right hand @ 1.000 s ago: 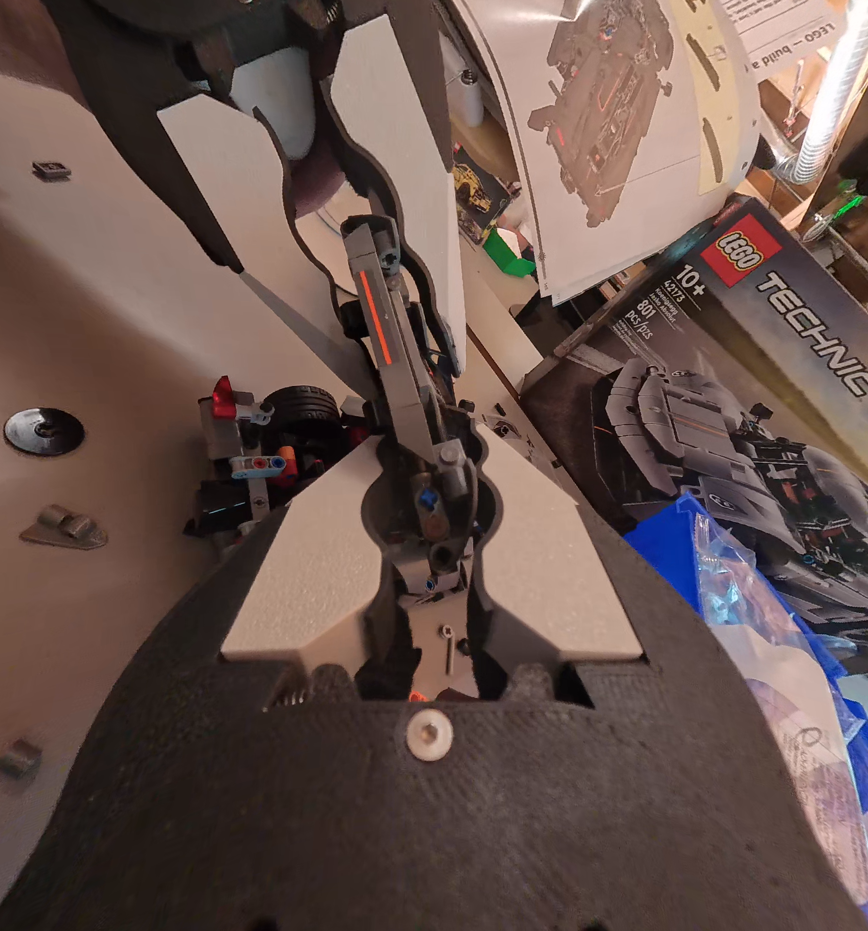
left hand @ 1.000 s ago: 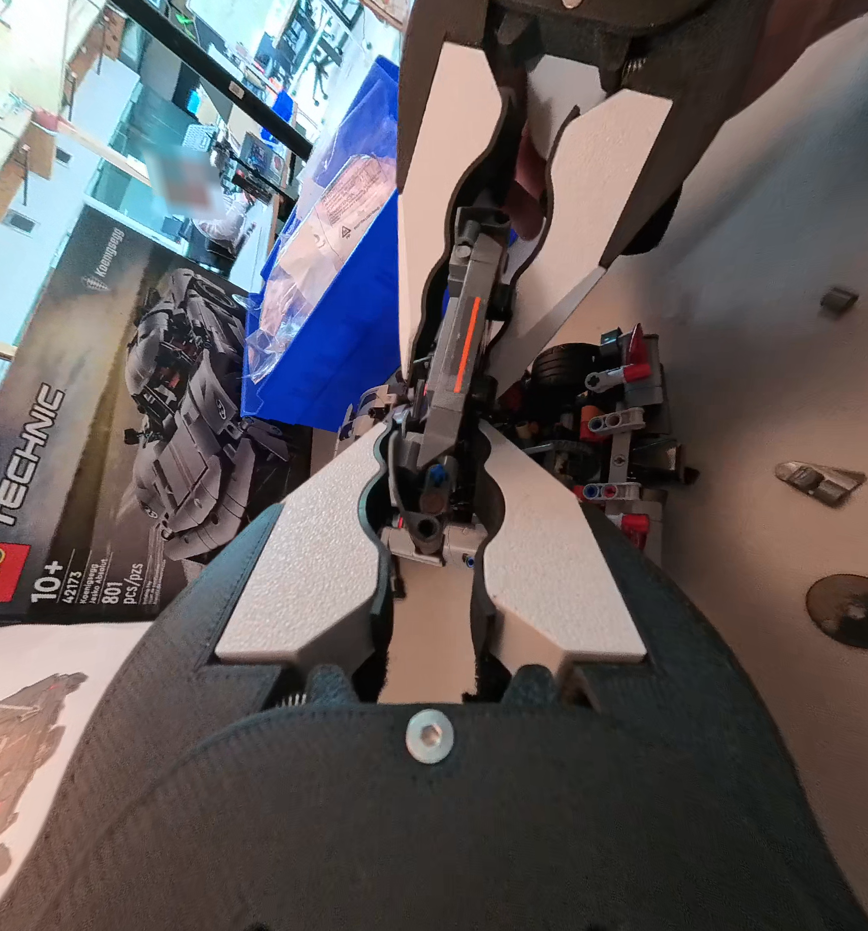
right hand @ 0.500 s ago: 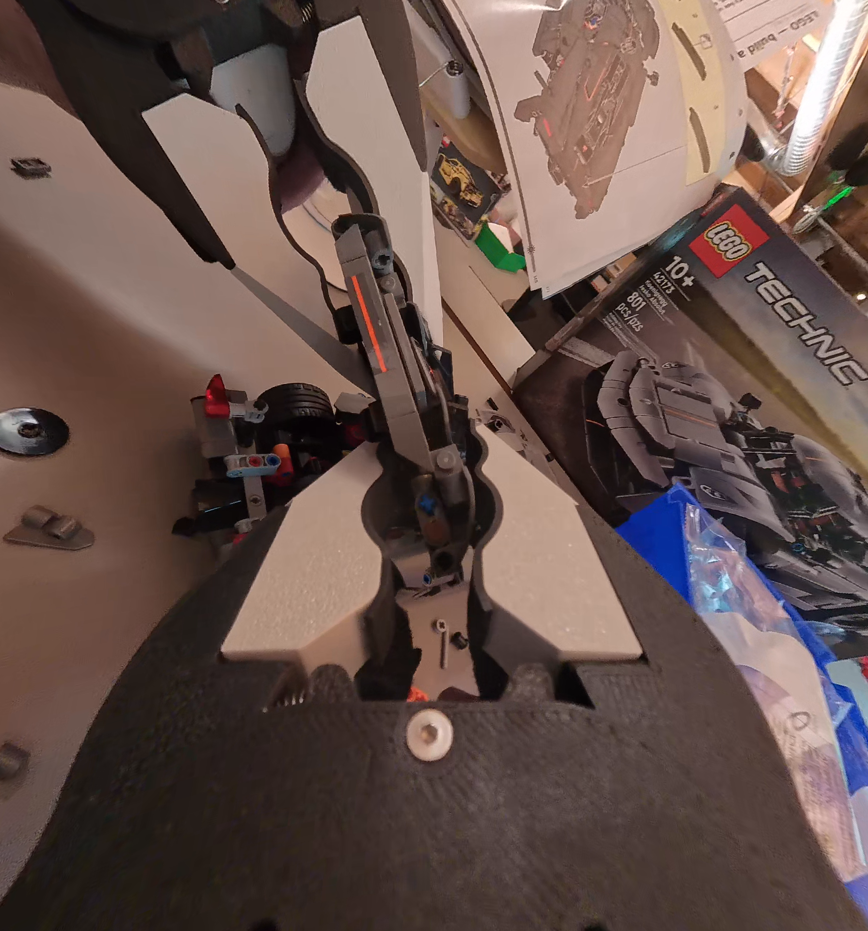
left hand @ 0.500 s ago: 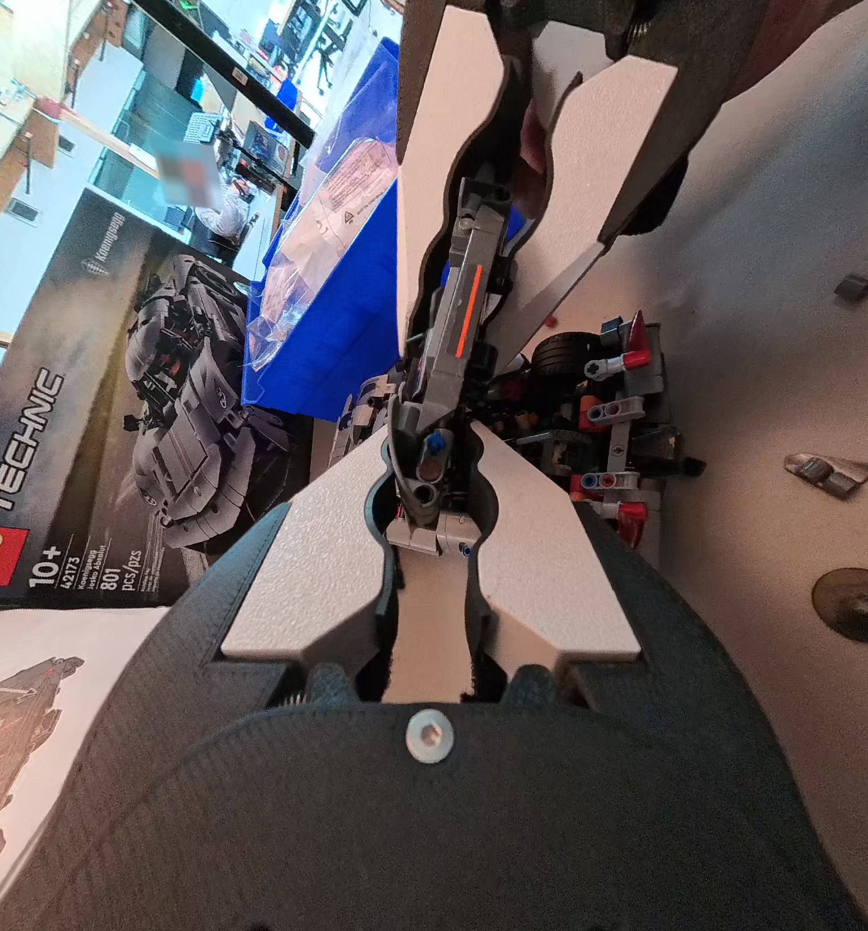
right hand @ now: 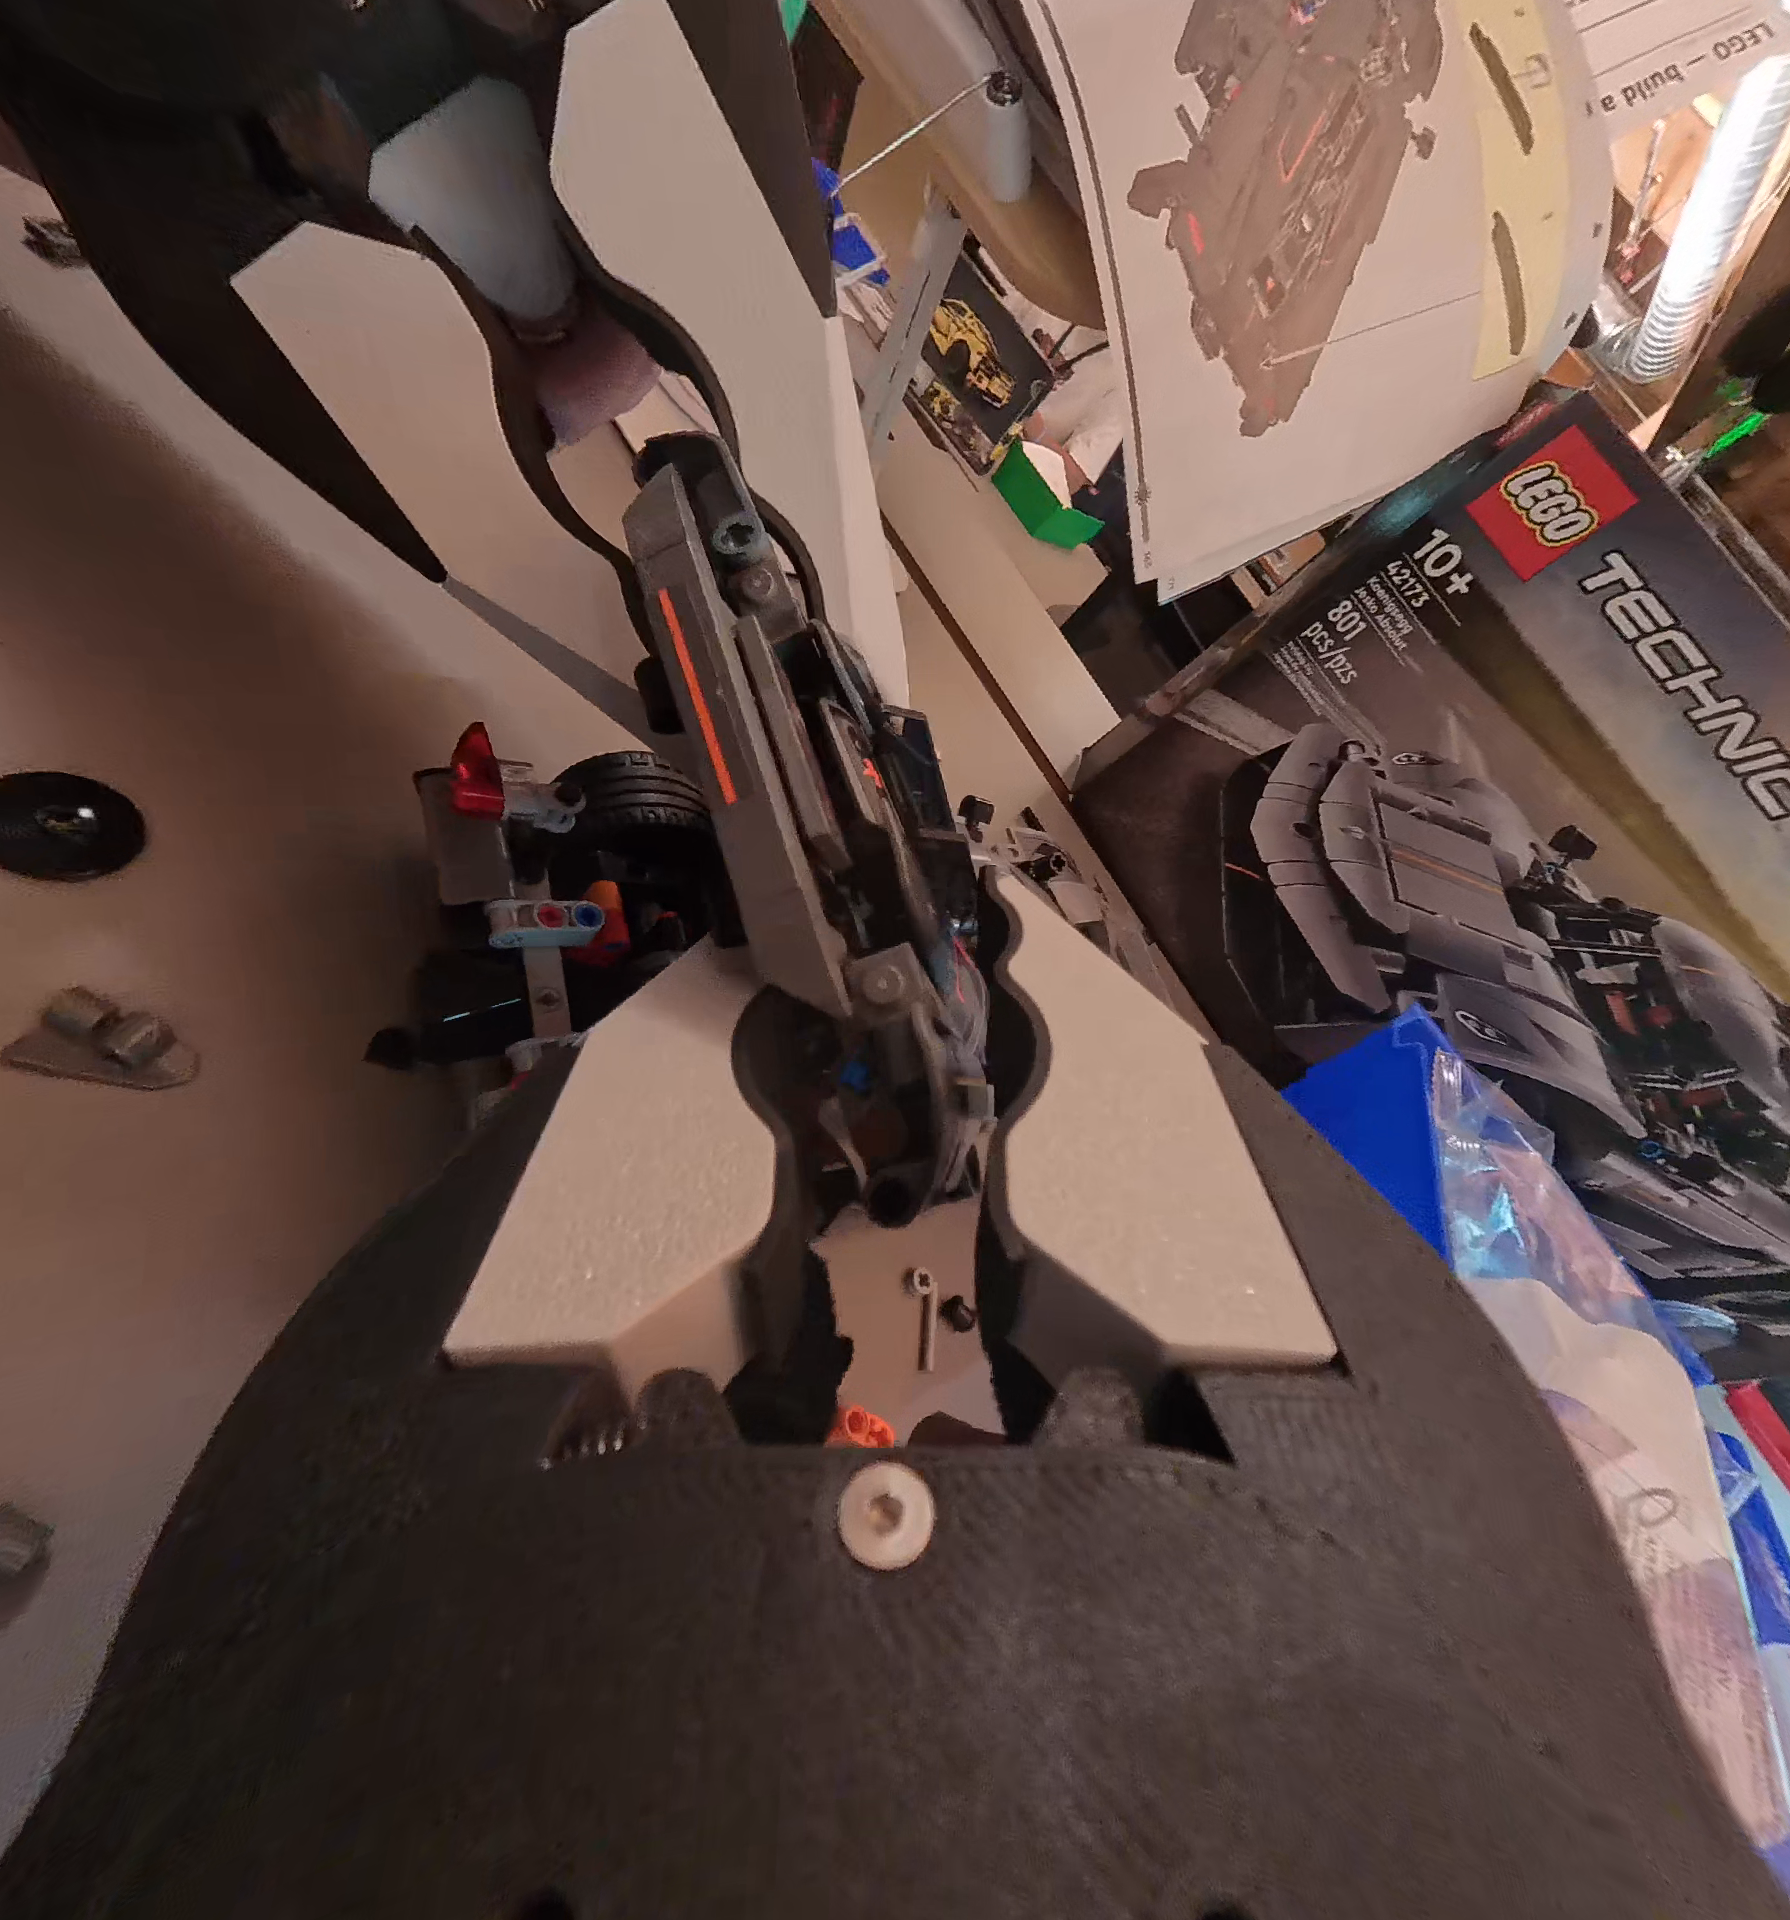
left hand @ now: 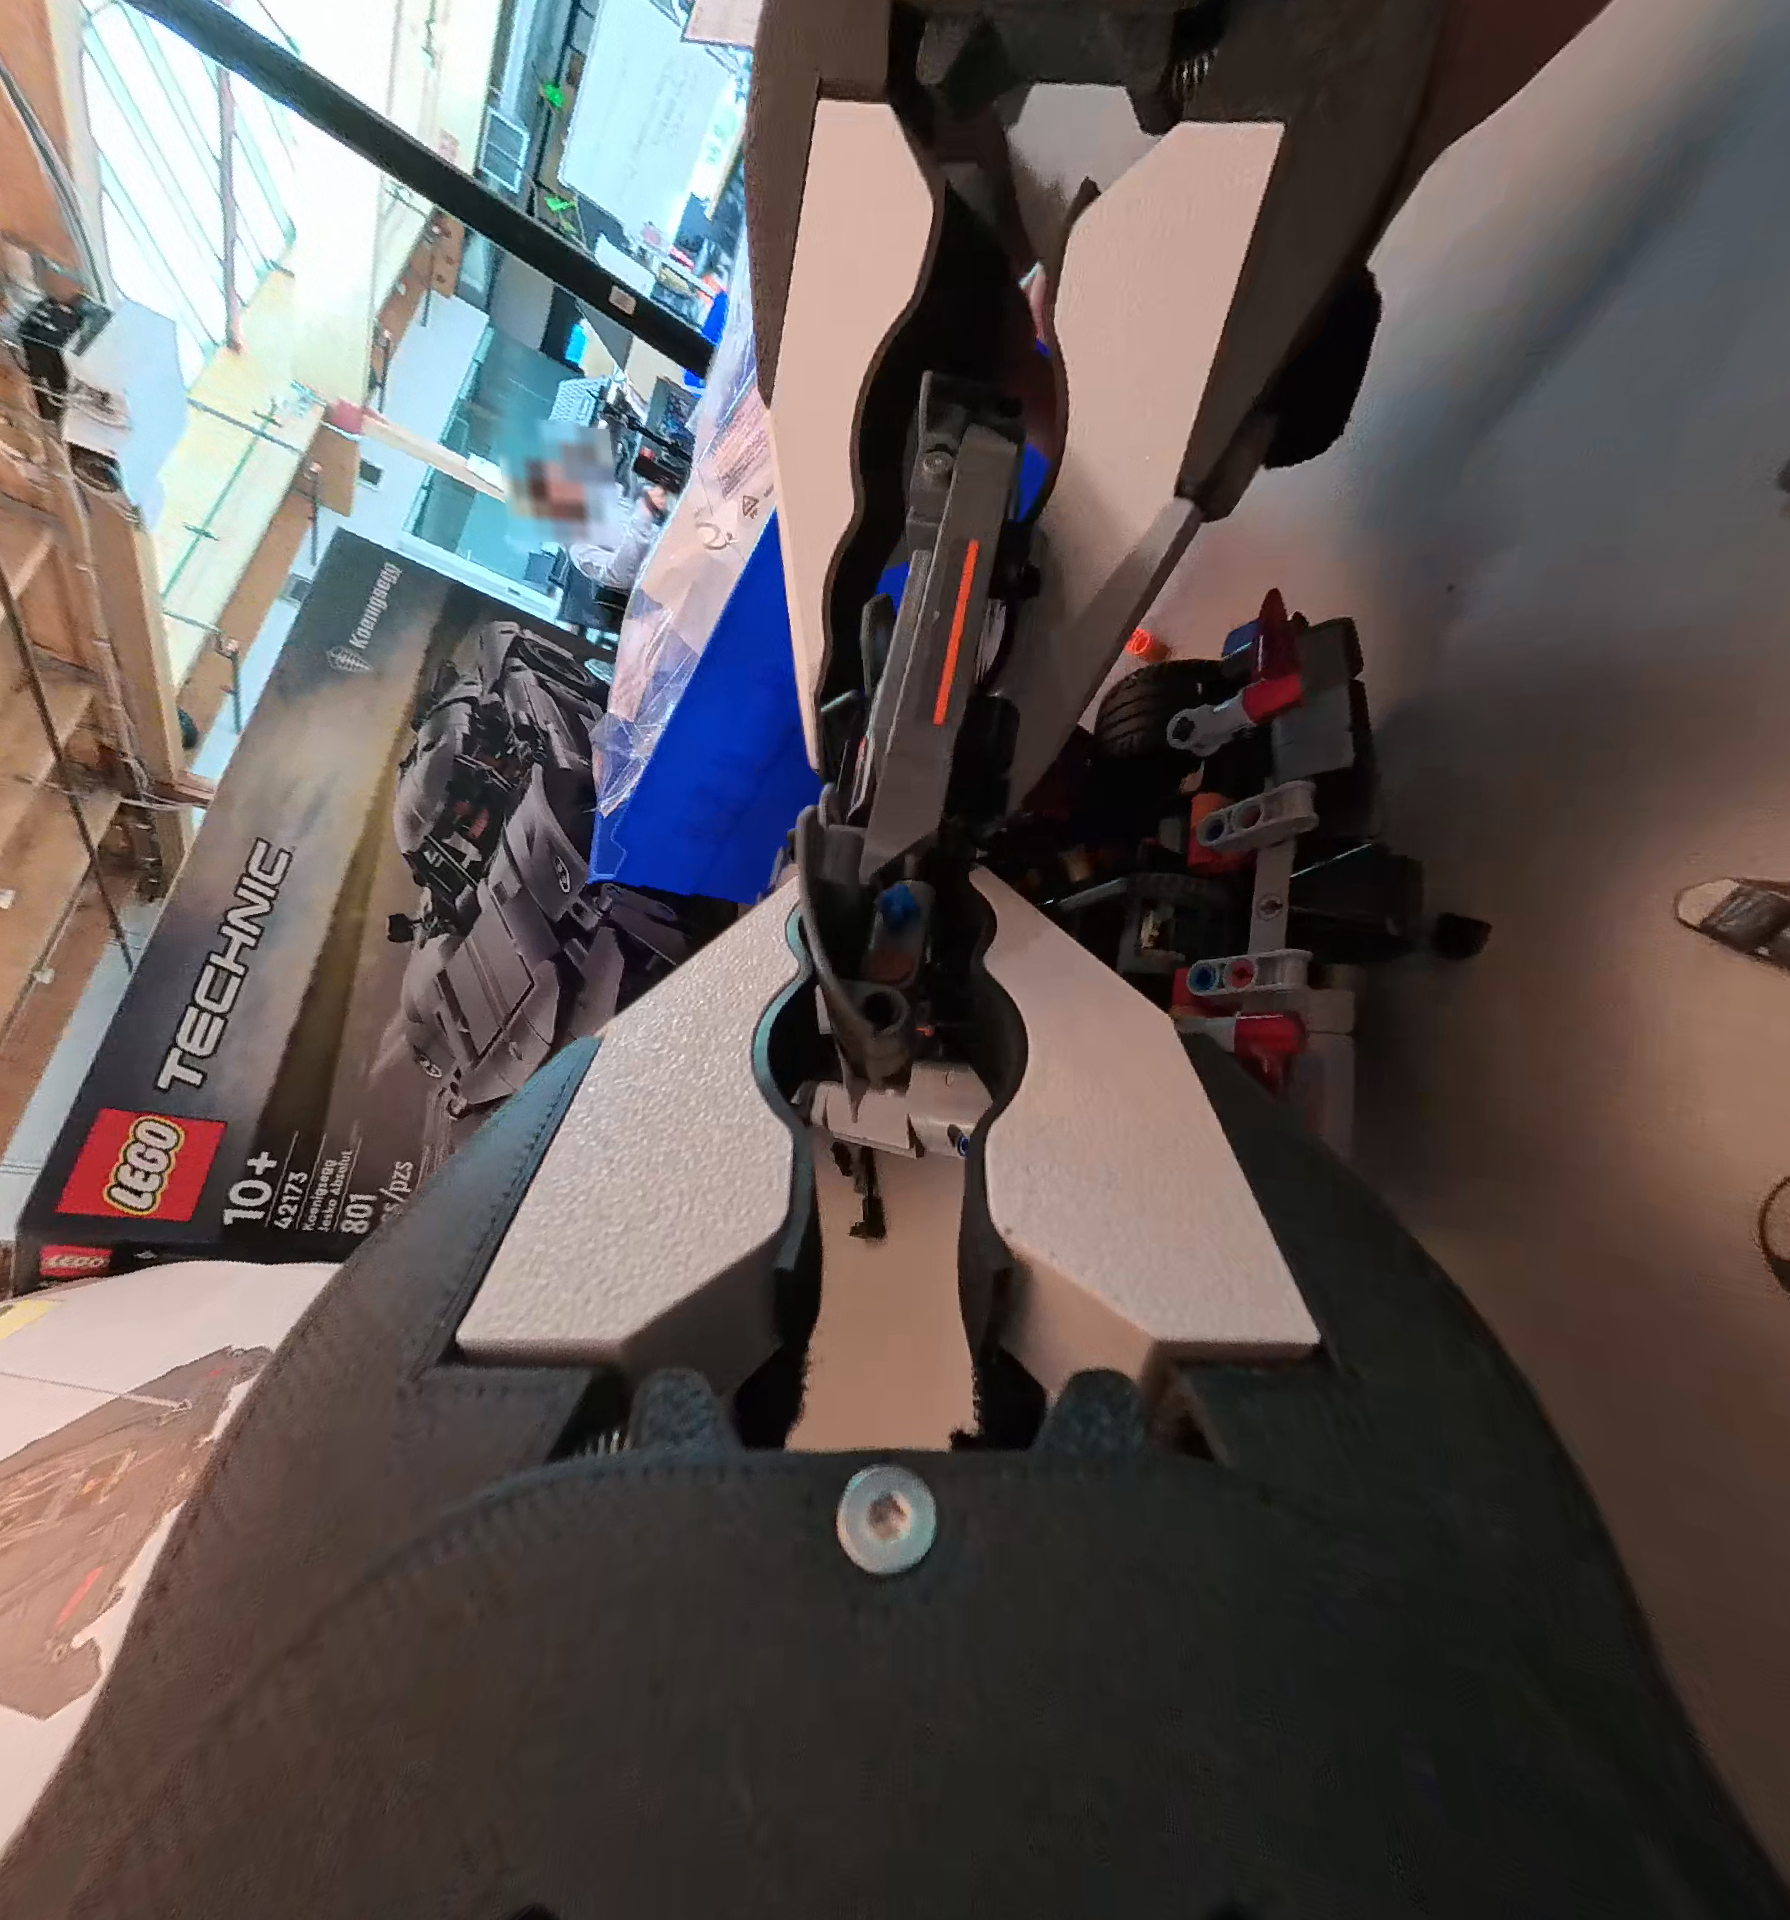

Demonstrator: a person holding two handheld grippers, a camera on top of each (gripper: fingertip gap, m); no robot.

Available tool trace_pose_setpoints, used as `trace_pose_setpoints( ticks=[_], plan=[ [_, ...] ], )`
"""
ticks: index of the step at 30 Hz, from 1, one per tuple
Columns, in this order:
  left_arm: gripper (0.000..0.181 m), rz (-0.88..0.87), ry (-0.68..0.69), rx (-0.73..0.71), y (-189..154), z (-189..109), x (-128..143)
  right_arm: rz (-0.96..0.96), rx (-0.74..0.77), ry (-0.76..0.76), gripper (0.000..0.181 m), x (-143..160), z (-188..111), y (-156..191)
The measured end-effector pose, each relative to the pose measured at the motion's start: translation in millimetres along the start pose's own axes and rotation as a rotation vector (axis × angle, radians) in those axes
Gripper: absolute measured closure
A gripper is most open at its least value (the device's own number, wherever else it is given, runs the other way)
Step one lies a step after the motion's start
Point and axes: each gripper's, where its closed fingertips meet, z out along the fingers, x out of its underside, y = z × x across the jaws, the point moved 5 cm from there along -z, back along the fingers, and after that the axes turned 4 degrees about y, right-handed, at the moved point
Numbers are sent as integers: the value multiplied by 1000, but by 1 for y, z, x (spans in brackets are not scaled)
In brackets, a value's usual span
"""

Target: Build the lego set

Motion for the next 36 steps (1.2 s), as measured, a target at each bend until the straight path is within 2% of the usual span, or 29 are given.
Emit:
trace_pose_setpoints(
  ticks=[4,13,15,16,20,23,31,33,36],
  plan=[
    [162,32,2,-26,-1,0,0,-7,-22,-11,144,0,0,3],
    [161,38,1,-28,-3,1,2,-18,-17,-9,143,1,1,5],
    [161,28,-4,-26,-2,1,2,-33,-64,-6,125,1,1,11],
    [162,21,-8,-22,-2,1,2,-27,-73,-6,122,1,1,12],
    [161,12,-14,-10,-1,1,3,9,-68,-21,126,0,4,10],
    [161,-3,-20,-4,-1,2,2,2,-12,-9,142,2,4,4],
    [160,10,-16,-16,0,3,4,-36,41,22,146,3,7,3],
    [150,31,-22,-40,1,1,4,-55,59,32,147,3,7,3],
    [150,93,-23,-58,1,-5,-1,-47,61,35,147,4,8,2]
  ],
)
